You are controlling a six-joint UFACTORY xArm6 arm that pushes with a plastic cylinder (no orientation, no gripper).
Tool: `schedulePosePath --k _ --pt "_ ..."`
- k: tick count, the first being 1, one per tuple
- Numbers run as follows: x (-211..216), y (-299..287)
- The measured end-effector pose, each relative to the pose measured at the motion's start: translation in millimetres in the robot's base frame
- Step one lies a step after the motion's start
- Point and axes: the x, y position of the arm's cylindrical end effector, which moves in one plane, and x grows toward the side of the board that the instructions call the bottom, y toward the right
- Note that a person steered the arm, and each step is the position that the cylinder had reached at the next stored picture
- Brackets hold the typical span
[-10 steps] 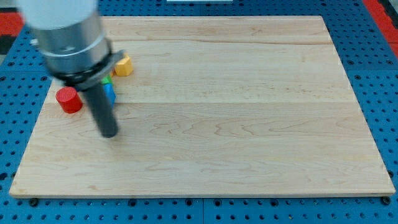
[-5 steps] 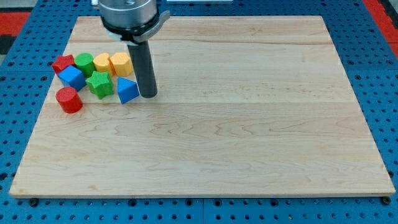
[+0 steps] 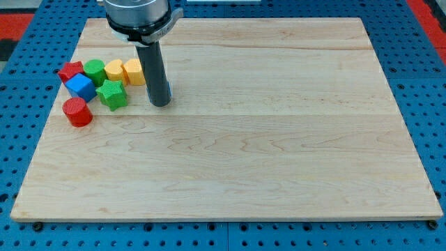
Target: Move the blue triangle to the top left corner
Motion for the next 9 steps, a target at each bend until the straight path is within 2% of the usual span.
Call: schedulePosePath --k 1,3,4,6,7,8,9 --pt "-7.0 -13.1" --pt "-69.2 14.5" --pt "-81.5 2.9" --pt "-89.4 -64.0" --pt "-115.6 -78.5" --pt "-148.1 -58.1" --pt "-162.3 -71.6"
